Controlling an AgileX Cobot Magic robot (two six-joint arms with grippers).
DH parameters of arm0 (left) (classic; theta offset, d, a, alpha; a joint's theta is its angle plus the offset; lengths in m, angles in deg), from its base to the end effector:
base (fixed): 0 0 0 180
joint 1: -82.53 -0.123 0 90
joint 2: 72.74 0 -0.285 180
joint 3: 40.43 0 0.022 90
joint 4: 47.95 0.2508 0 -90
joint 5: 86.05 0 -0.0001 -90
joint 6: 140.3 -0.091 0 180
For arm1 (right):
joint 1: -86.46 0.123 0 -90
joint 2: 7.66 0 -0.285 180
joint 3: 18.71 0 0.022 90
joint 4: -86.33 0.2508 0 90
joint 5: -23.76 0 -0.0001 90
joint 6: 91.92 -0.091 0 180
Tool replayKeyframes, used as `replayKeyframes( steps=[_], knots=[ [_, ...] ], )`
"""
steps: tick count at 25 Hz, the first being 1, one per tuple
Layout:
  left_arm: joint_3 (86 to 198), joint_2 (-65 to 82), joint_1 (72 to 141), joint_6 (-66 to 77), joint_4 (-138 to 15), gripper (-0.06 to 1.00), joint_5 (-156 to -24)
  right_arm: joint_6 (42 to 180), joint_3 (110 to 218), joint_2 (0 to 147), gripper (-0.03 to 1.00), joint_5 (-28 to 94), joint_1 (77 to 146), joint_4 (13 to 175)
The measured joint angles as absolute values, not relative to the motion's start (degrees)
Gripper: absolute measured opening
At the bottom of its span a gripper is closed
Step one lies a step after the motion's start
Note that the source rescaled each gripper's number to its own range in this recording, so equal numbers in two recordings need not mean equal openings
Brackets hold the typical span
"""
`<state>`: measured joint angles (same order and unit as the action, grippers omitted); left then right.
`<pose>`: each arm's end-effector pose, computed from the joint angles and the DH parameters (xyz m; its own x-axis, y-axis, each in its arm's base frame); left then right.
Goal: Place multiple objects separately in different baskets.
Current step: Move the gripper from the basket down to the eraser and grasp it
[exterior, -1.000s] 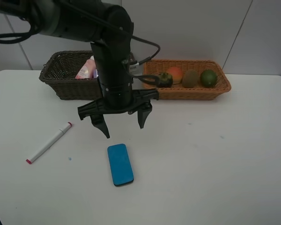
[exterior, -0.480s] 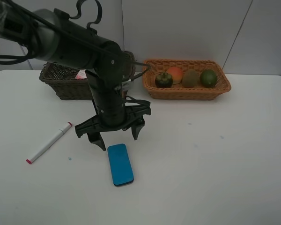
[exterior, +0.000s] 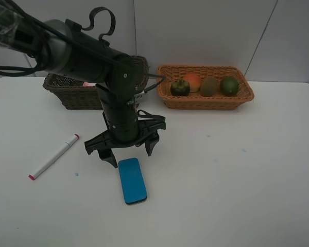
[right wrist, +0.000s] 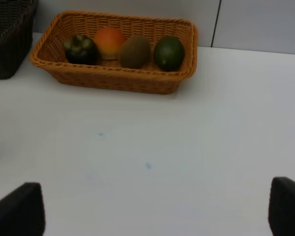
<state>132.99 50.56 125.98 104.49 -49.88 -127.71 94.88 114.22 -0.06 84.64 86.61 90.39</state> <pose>0.2718 -0.2603 0.1273 -0.9208 -0.3880 -0.0391 -0.3791 0.9141 -0.1438 -0.0087 0.0056 0.2845 -0.4239 -0.0850 -0.9017 -0.0944 0.9943 -0.0494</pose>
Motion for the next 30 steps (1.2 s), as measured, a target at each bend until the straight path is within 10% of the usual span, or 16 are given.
replayKeyframes(
  steps=[30],
  knots=[
    [128.63,54.39,125.98,104.59,-50.35,0.92,-122.46,94.88,114.22,-0.06,0.99,84.64,86.61,90.39]
  ],
)
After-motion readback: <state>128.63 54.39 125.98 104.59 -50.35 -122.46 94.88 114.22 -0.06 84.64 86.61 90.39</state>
